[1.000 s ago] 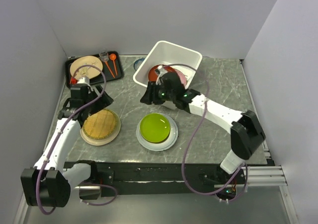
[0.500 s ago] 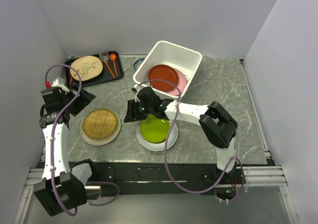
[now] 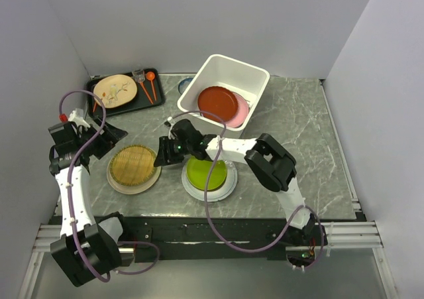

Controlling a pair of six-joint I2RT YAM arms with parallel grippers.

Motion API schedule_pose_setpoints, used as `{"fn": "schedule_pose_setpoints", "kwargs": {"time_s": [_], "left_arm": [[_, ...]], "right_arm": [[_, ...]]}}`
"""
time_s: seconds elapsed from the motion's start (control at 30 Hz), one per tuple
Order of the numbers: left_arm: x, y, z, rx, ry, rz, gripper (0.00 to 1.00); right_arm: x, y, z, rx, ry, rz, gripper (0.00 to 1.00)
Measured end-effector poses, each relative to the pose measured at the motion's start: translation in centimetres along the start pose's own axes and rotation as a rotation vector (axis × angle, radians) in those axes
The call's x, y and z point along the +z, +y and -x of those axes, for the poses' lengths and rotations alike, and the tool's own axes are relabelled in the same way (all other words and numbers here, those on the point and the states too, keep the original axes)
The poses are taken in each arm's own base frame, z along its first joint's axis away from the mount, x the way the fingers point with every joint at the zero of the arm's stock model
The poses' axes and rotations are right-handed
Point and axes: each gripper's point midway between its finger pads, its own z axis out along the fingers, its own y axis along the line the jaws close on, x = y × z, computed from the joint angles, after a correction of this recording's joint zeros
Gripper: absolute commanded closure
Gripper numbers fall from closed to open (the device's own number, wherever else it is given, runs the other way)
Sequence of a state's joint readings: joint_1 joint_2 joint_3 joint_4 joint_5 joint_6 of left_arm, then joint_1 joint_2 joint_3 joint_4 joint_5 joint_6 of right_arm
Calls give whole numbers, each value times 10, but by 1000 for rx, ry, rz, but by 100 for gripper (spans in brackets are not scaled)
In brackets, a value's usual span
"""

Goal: Place the plates into the plastic bin on the countertop
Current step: Pick up the plate at the center of the board.

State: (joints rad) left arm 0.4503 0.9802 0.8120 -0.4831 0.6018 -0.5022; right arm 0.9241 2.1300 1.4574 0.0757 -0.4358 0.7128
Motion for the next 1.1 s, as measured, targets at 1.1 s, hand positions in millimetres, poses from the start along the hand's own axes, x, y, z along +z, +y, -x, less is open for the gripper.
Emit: {"fn": "schedule_pose_setpoints", "kwargs": {"time_s": [1.1], "left_arm": [[2, -3, -9, 6, 30, -44, 16]], "right_arm": [[47, -8, 10, 97, -5, 7, 60]]}}
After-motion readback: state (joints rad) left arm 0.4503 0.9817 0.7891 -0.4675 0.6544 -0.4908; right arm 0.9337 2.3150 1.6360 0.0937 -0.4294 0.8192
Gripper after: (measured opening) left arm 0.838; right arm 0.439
